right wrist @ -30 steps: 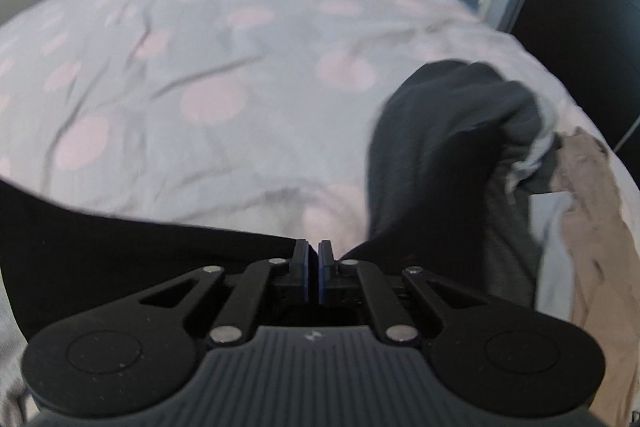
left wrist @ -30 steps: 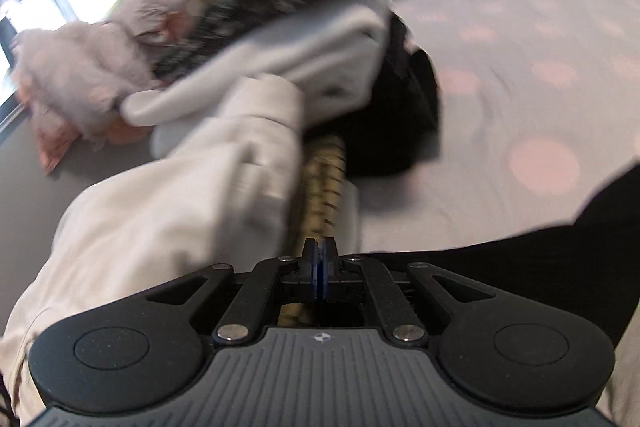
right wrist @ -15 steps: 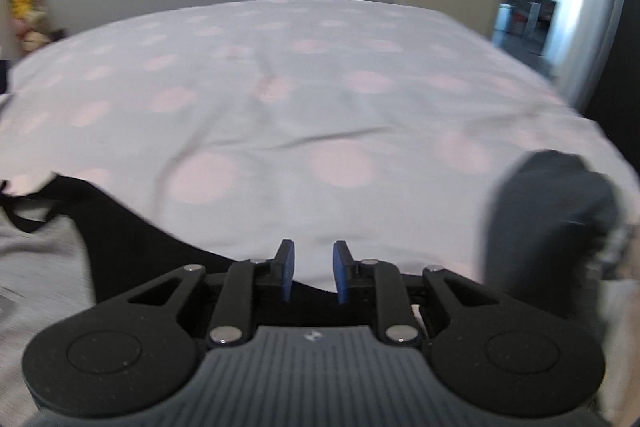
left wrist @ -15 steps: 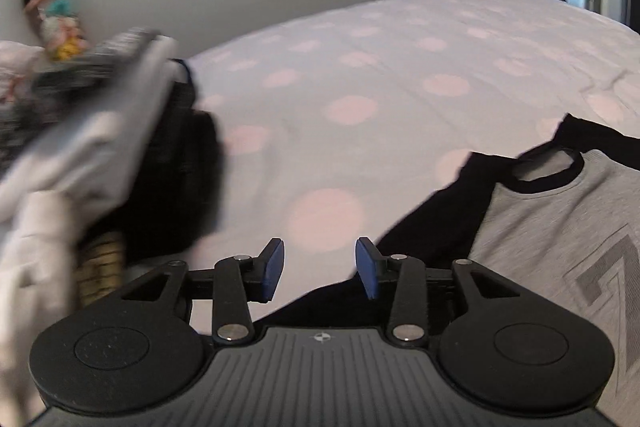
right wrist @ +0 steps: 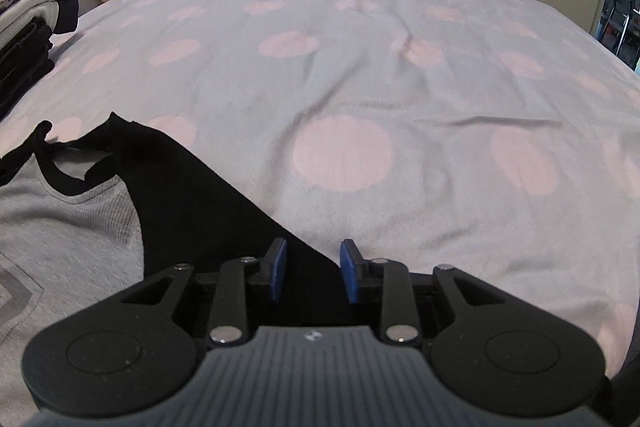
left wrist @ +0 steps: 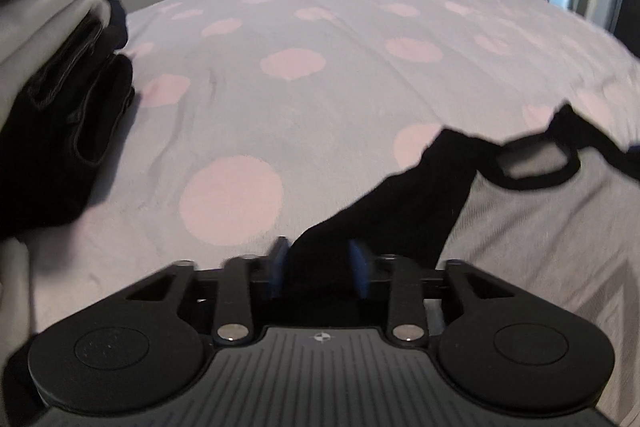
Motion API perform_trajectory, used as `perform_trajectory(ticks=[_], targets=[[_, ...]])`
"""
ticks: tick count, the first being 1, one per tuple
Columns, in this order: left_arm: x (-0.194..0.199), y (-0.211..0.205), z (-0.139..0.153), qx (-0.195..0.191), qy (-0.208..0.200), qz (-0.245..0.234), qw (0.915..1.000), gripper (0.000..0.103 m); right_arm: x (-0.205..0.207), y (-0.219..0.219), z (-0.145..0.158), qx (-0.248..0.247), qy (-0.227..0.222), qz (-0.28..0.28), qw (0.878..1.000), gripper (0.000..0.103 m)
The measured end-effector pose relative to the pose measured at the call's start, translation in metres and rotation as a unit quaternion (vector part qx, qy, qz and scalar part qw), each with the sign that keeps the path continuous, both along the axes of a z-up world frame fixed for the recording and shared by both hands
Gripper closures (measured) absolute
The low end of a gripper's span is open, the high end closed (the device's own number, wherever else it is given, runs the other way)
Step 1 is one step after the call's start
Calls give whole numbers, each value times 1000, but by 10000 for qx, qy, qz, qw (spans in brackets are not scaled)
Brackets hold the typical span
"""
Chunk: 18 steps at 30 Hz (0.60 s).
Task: Fold clothes
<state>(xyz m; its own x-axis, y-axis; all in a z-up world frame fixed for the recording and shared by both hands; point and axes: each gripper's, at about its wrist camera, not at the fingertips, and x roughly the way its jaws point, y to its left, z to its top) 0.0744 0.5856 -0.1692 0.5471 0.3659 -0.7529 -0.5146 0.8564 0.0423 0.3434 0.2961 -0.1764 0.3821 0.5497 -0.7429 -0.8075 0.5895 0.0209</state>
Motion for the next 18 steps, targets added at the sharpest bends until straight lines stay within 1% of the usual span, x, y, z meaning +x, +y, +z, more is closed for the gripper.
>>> perform_trajectory(ticks=[1, 2, 4, 5, 8, 10, 12, 15, 17, 18], targets=[[1, 0, 2, -2, -40, 43, 10000, 97, -2, 2, 1, -40, -15, 43, 10000, 90], [1, -1, 4, 32, -78, 80, 9999, 99, -2, 4, 2, -110, -71, 89, 9999, 98], [2, -9, 11, 427, -129, 88, 9990, 99, -9, 9, 6, -232, -310, 161, 9991, 99], [2, -11, 15, 605, -166, 110, 9980, 99, -11, 10, 11, -217, -464, 156, 9986, 99], [-1, -5, 31, 876, -417, 415, 9944, 99, -7, 7, 30, 67, -801, -112, 9967, 100], [0, 4, 36, 967, -495, 557, 9925, 99, 2, 6, 39, 249, -875, -356, 9952, 100], [7, 8, 33, 1057, -395, 549, 9921, 100, 9, 9, 40, 288, -889, -482, 9945, 100], [18, 13, 16, 1003, -90, 509, 9936, 99, 13, 19, 26, 75, -865, -506, 9949, 100], [24, 15, 4, 916, 84, 509, 9945, 97, 17, 23, 15, -37, -681, -525, 9963, 99], [24, 15, 3, 907, 68, 567, 9942, 95, 18, 25, 10, -91, -581, -534, 9968, 99]])
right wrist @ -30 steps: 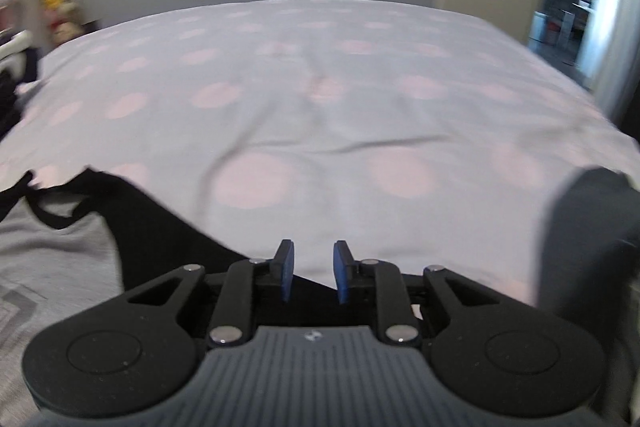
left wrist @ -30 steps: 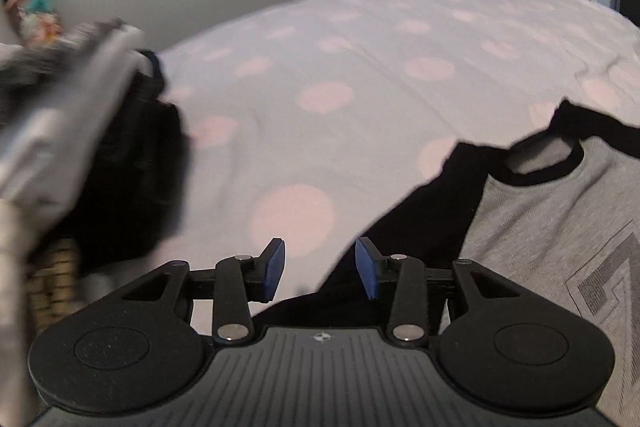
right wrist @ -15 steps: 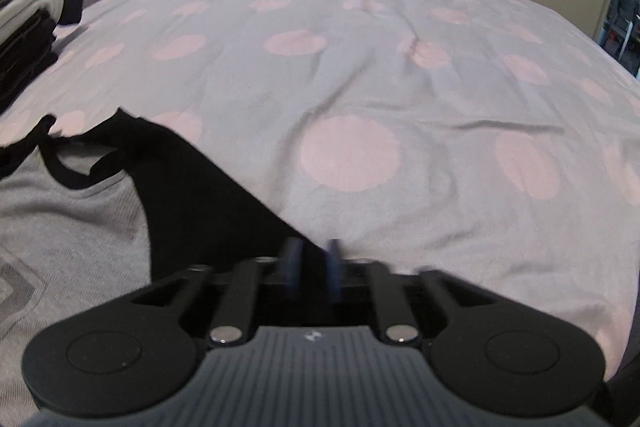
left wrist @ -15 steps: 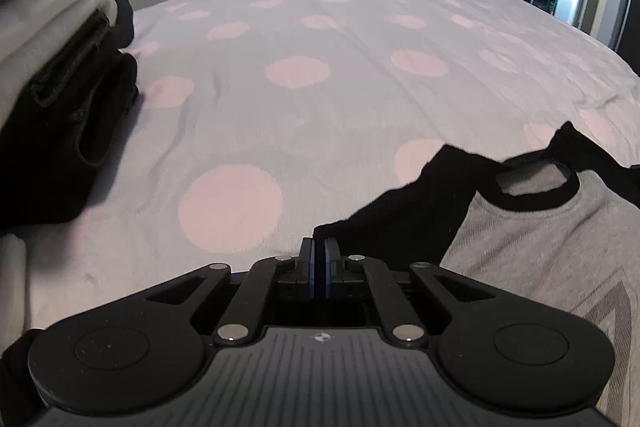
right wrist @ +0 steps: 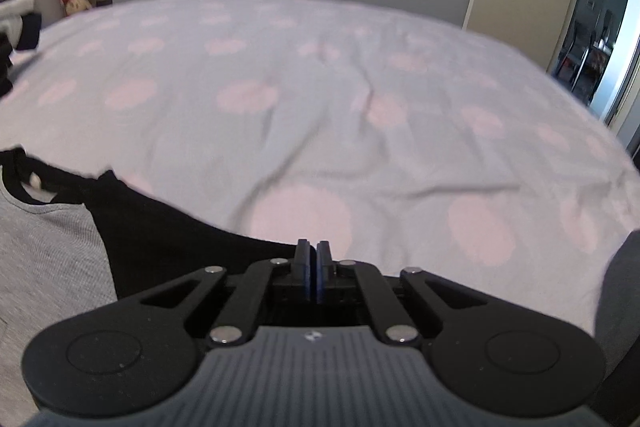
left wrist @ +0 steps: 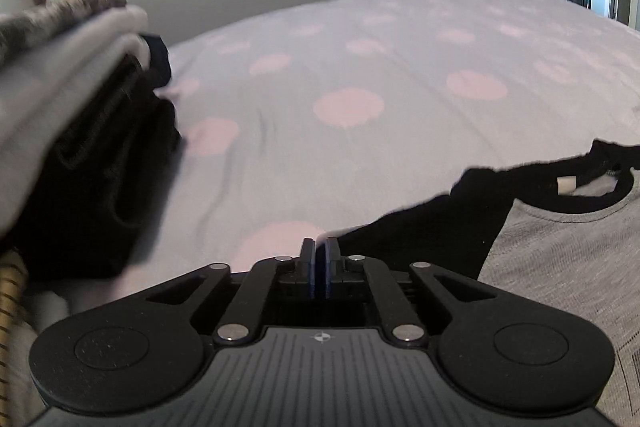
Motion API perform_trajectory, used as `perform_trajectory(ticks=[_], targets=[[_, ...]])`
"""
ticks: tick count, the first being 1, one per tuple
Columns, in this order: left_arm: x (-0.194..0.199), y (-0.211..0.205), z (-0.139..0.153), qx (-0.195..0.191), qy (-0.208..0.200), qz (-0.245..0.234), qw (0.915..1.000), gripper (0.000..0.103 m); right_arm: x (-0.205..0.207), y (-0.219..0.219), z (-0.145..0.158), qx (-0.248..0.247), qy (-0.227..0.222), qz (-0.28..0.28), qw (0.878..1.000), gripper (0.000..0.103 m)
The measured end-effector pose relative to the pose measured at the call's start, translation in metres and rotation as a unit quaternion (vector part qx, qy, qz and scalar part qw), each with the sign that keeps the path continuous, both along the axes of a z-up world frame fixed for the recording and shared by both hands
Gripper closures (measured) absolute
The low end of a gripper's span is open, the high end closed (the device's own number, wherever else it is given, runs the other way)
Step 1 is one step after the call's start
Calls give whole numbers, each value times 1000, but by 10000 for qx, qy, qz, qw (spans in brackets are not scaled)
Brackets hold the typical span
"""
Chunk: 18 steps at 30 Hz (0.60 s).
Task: Fold clothes
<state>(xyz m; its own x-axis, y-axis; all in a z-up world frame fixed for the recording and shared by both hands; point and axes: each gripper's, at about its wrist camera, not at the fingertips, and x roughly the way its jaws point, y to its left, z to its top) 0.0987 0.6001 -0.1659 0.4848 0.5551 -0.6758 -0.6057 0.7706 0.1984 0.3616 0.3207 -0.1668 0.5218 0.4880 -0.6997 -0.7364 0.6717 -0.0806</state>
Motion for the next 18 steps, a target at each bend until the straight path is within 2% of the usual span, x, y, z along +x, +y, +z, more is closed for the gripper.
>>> perform_trajectory(ticks=[1, 2, 3, 6, 9, 14, 18], targets=[[0, 0, 0, -11, -29, 52, 10000, 92, 1, 0, -3, 20, 114, -25, 9999, 98], [-2, -1, 2, -44, -88, 83, 9999, 79, 0, -2, -2, 68, 175, -58, 9998, 96], [-7, -1, 5, -85, -139, 110, 9998, 71, 0, -5, 0, 120, 222, -93, 9996, 94], [-28, -9, 21, -28, -308, 157, 9994, 70, -7, -17, 12, 305, 281, -192, 9990, 91], [-59, -25, 38, -190, -480, 164, 9985, 70, -20, -35, 29, 540, 400, -299, 9973, 91], [-117, -65, 65, -399, -607, 111, 9973, 70, -69, -76, 47, 758, 779, -349, 9935, 85], [-165, -108, 77, -553, -464, 198, 9972, 70, -117, -112, 54, 745, 954, -344, 9921, 77]])
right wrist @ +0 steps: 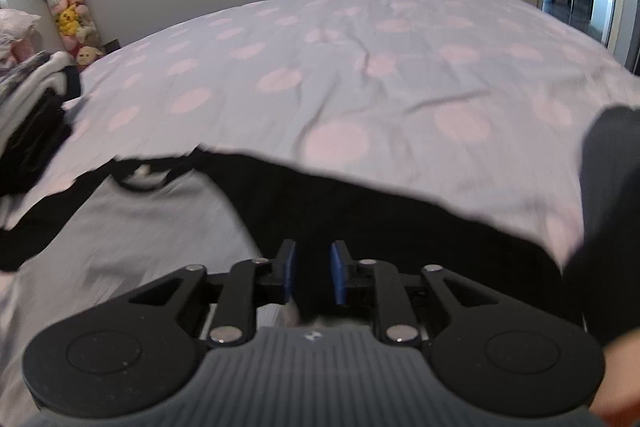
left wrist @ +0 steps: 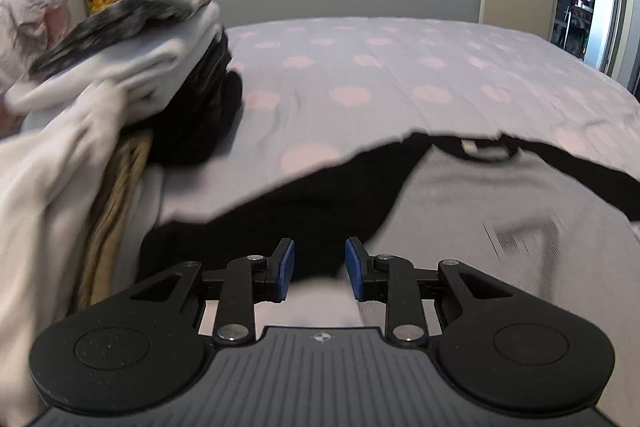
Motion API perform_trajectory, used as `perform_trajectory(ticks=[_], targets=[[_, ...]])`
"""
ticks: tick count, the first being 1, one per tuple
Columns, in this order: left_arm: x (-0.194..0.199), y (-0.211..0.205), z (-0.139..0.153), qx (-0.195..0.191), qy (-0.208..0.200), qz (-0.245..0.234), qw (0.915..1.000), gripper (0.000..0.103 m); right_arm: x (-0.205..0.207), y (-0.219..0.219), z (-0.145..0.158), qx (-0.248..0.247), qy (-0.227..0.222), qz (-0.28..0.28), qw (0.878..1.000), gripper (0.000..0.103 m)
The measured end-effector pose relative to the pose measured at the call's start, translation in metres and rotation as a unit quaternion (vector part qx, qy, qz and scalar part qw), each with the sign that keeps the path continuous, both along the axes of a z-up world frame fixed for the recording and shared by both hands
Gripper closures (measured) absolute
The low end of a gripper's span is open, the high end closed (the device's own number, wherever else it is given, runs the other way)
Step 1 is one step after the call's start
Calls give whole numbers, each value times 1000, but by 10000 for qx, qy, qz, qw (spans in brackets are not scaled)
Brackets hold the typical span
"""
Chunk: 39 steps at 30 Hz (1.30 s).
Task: Fold clothes
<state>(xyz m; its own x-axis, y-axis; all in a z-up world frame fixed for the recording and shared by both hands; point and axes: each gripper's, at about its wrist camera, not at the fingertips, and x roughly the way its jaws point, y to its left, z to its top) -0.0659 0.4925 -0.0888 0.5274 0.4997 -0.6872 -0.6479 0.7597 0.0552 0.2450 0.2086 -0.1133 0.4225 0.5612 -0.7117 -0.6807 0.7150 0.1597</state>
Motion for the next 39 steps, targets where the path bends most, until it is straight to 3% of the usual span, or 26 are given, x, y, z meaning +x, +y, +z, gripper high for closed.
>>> perform_trajectory(ticks=[4, 11, 20, 26, 29, 30, 31, 32, 36, 39], targets=[[-40, -40, 4, -88, 167, 239, 9995, 70, -48, -37, 1, 148, 267, 57, 9995, 77], [-107, -83, -2, -888, 70, 610, 9942, 70, -130, -87, -7, -37, 755, 80, 9971, 74], [-133, -127, -43, -1387, 375, 460, 9886, 70, -188, -143, -37, -274, 1630, -324, 9857, 72], [-124, -145, -61, -987, 485, 356, 9933, 69, -201, -153, -50, -246, 2002, -325, 9789, 67], [-115, -153, -58, -801, 282, 48, 9964, 70, -207, -149, -54, -326, 2121, -190, 9765, 68], [-113, -155, -58, -848, 145, -45, 9963, 70, -208, -149, -54, -309, 2124, -144, 9766, 72], [-110, -157, -58, -885, 1, -139, 9960, 70, -209, -149, -54, -277, 2118, -119, 9768, 90], [-107, -159, -57, -856, -122, -207, 9960, 71, -209, -150, -53, -145, 2104, -97, 9775, 96], [-91, -169, -48, -642, -610, -550, 9946, 71, -208, -156, -48, 489, 2008, -21, 9784, 96], [-78, -171, -47, -663, -785, -691, 9923, 71, -207, -155, -46, 642, 1849, -40, 9807, 96]])
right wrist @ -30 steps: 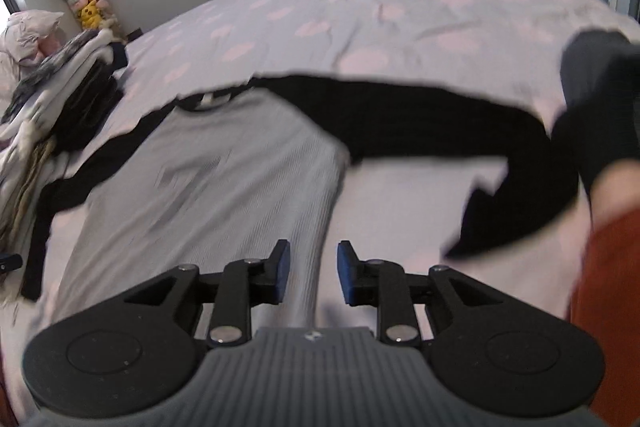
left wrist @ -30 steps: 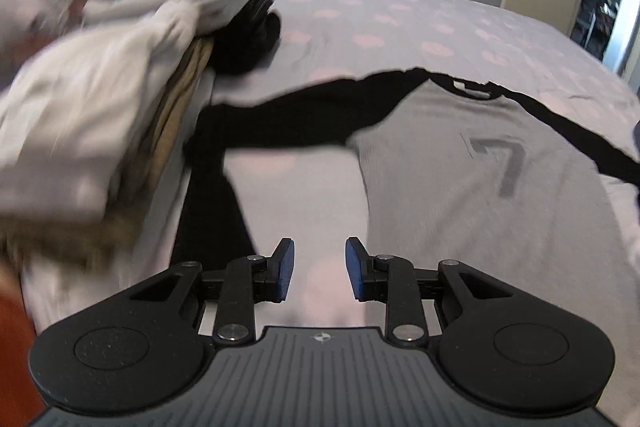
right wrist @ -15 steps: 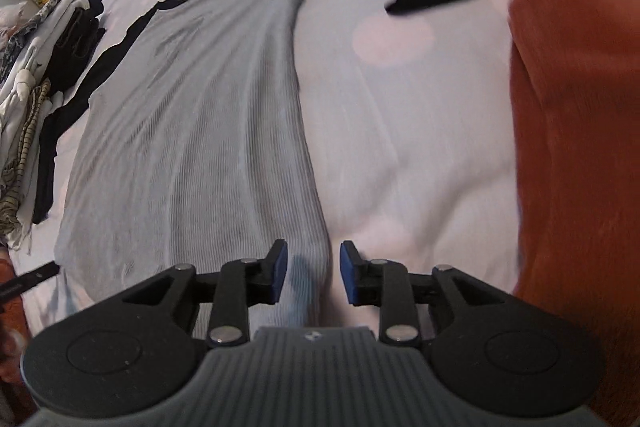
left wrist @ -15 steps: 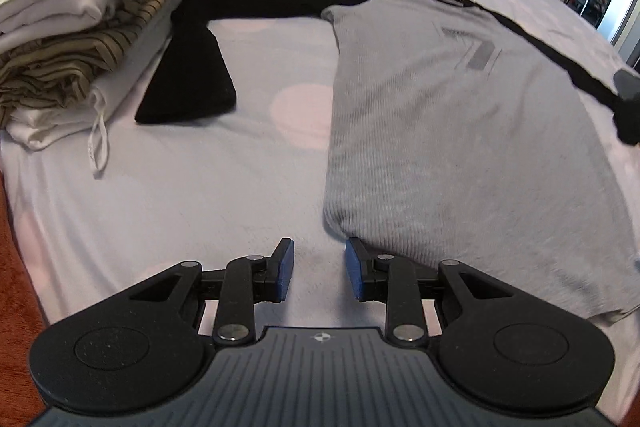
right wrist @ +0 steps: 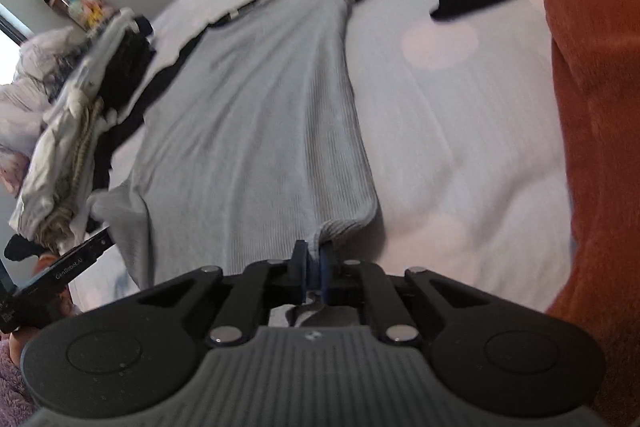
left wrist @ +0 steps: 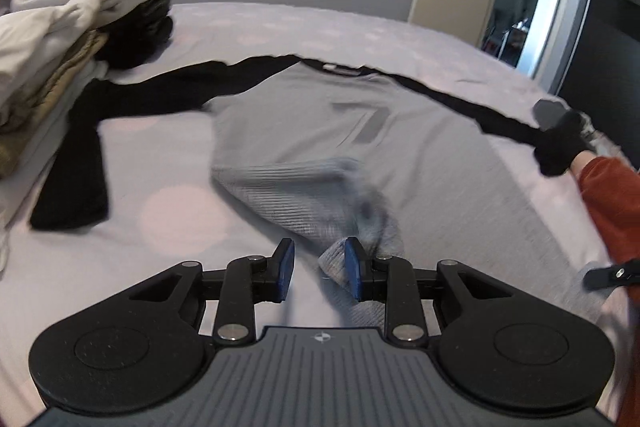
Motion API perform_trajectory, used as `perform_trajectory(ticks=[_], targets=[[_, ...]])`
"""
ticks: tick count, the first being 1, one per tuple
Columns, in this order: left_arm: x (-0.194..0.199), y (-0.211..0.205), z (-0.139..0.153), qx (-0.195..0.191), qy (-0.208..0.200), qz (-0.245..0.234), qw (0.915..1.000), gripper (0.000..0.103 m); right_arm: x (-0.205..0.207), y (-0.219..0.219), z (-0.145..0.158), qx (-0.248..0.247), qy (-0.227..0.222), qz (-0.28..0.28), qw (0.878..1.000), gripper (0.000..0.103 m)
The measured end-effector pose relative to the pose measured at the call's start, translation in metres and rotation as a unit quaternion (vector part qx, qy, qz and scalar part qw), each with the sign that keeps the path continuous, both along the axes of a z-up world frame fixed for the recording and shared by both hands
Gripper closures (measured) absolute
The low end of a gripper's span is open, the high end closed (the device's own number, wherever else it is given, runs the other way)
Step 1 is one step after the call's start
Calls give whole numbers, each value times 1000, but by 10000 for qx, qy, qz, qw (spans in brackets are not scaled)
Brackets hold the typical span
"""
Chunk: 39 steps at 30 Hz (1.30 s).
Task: Fold clothes
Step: 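Grasp the shirt hem with the right gripper while the left gripper grasps the hem beside it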
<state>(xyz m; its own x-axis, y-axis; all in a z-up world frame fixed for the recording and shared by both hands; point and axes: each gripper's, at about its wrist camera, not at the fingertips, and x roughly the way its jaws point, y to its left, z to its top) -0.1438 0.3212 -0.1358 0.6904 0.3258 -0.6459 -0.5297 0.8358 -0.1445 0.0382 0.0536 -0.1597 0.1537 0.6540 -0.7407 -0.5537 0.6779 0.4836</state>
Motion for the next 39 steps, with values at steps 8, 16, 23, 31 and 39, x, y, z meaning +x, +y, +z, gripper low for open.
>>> perform_trajectory(ticks=[8, 16, 23, 31, 39], targets=[[9, -4, -3, 33, -5, -118, 9999, 71, 1, 8, -3, -184, -61, 29, 9998, 95], [18, -25, 5, 420, -78, -652, 9970, 60, 1, 11, -7, -287, -50, 80, 9995, 92], [40, -33, -15, 1027, 645, -643, 9905, 72, -1, 7, -5, -335, 28, -9, 9994, 84], [21, -21, -2, 511, 229, -336, 9979, 91, 5, -8, -8, -458, 435, -439, 9970, 70], [-32, -1, 38, -301, 248, 415, 9984, 92, -1, -9, 4, -395, 361, -240, 9983, 95]])
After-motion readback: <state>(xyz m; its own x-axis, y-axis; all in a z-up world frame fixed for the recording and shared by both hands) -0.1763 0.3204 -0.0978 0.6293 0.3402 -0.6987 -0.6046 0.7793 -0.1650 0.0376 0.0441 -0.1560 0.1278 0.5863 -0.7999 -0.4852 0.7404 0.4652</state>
